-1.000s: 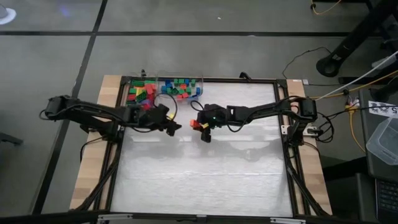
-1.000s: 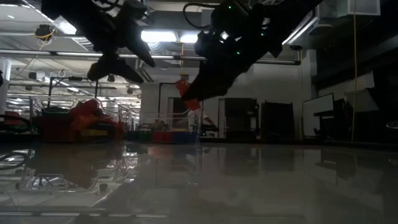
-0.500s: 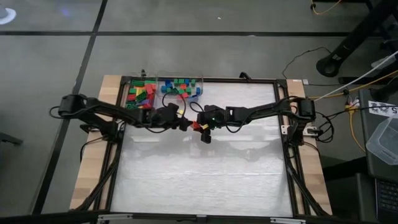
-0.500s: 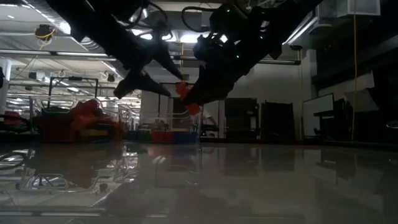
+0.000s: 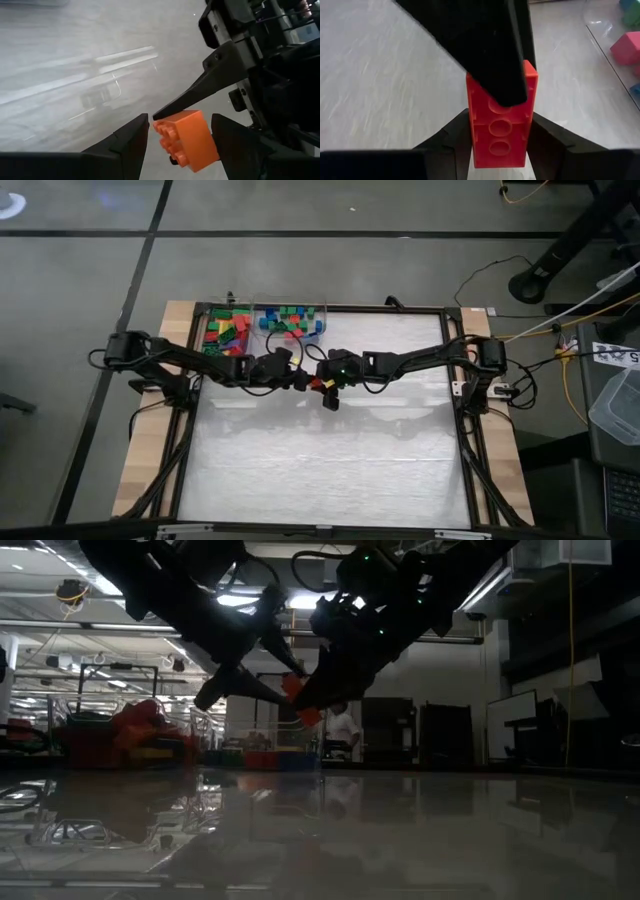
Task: Sort blocks by size
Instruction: Put the large orange game piece into the left transparent bin
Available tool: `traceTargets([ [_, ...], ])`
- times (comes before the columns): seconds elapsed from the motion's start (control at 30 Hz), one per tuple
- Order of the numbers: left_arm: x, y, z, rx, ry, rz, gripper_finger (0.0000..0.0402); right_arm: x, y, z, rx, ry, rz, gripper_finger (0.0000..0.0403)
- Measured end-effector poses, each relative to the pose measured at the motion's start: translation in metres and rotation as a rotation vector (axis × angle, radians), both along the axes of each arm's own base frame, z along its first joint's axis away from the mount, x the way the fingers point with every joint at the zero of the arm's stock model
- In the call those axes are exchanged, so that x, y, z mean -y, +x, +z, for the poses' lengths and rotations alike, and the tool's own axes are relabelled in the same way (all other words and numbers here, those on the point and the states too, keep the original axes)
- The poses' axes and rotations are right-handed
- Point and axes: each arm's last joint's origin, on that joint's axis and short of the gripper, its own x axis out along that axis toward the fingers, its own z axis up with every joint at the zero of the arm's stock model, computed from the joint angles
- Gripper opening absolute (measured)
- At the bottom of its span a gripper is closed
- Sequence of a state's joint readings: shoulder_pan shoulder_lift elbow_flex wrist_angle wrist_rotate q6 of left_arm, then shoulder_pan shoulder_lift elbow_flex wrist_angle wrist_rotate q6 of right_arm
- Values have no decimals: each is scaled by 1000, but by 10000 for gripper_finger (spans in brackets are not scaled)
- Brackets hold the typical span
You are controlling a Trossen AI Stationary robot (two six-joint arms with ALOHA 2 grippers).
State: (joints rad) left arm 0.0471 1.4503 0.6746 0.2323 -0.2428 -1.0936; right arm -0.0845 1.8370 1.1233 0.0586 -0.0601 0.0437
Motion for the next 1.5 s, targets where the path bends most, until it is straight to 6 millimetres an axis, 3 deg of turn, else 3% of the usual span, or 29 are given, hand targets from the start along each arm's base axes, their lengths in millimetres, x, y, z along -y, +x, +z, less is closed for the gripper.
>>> traceTargets([
  [0.33, 0, 1, -3, -16, 16, -11, 193, 0, 0, 0, -5, 0, 0, 156],
  [0.83, 0, 2, -4, -11, -38, -26, 94, 0, -1, -1, -8, -4, -2, 157],
  [1.3, 0, 2, -4, -8, -54, -19, 92, 0, -1, -1, -9, 24, -26, 158],
  [1.5, 1, 1, -7, -33, -28, -47, 95, 0, 0, 0, 4, 47, -42, 209],
])
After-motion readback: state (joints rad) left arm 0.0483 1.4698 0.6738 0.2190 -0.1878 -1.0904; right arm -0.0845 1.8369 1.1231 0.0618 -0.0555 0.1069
